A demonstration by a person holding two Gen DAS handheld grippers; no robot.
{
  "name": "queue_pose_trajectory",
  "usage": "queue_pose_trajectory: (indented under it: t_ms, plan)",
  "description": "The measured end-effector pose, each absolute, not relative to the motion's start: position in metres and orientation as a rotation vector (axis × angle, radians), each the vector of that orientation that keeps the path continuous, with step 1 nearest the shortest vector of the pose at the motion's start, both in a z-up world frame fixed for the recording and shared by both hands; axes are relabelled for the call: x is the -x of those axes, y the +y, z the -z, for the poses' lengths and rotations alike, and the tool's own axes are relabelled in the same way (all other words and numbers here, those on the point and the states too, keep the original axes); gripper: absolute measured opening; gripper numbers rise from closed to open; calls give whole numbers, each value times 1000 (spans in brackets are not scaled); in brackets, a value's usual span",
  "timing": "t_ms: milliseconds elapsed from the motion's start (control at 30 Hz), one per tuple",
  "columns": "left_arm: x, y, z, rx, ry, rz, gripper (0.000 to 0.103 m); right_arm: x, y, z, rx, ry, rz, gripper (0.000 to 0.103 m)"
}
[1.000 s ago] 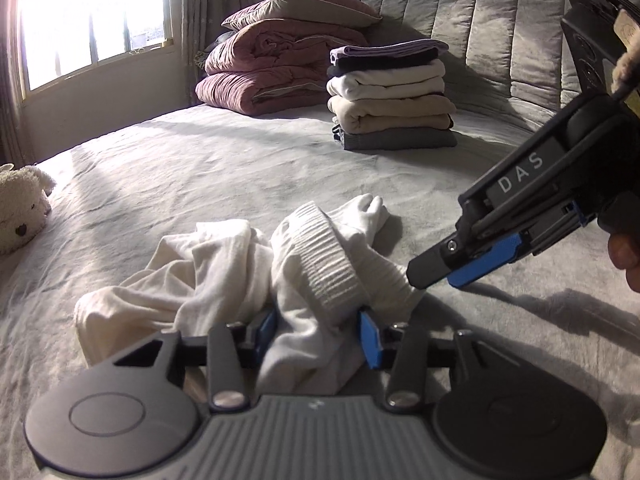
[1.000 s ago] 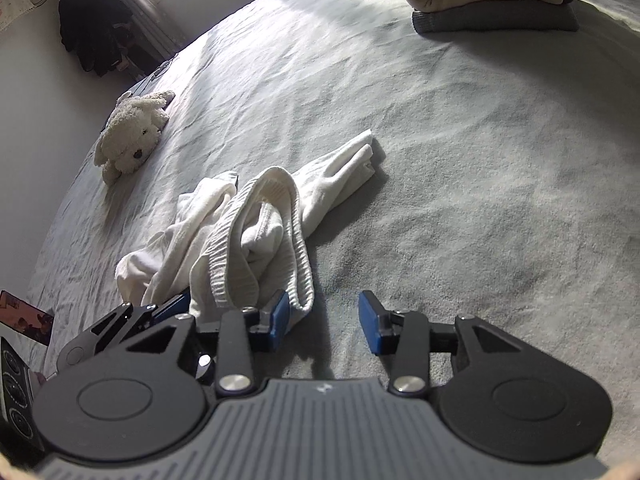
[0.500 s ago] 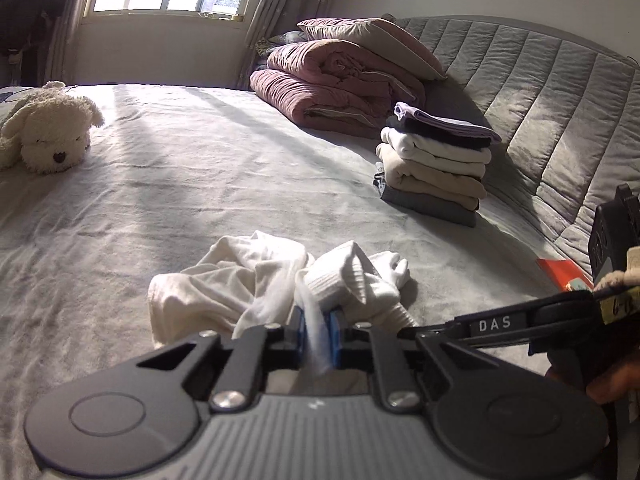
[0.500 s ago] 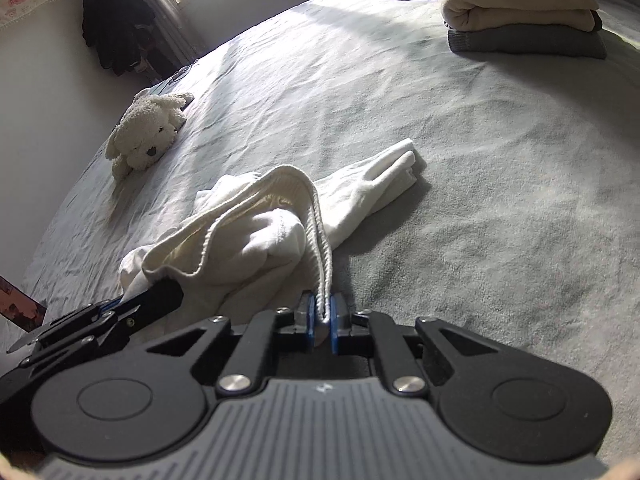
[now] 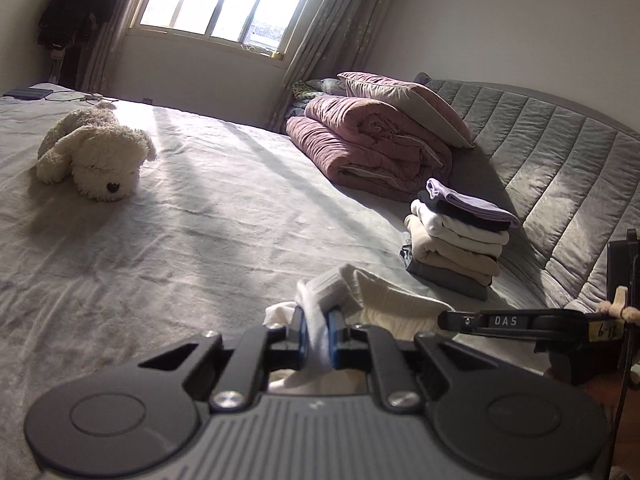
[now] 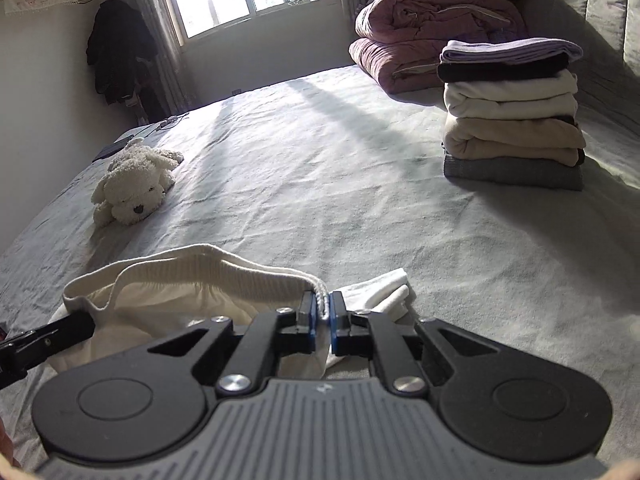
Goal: Fold clothes
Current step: 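Lift the pants with both grippers and shake them out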
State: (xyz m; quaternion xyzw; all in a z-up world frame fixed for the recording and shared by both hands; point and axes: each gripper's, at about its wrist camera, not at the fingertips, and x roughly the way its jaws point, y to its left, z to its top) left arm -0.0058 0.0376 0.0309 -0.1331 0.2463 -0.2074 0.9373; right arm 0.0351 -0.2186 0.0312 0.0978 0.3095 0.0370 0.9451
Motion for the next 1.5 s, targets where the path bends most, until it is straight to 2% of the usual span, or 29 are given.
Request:
queue_pose_trajectory:
  t_ms: [300, 800, 1233, 1500]
  plan:
    - [4, 77, -55, 357, 437, 334, 9, -79, -175, -77, -55, 545, -80, 8]
    - [6, 162, -86, 491, 342, 126, 9, -132, -62, -120, 114, 440, -210, 7]
    - [15, 229, -82, 506, 361, -125, 9, -159, 58, -116, 174, 409, -369, 7]
    - [19, 267, -58, 512, 444, -239, 9, -165, 110, -80, 201, 467, -431, 7]
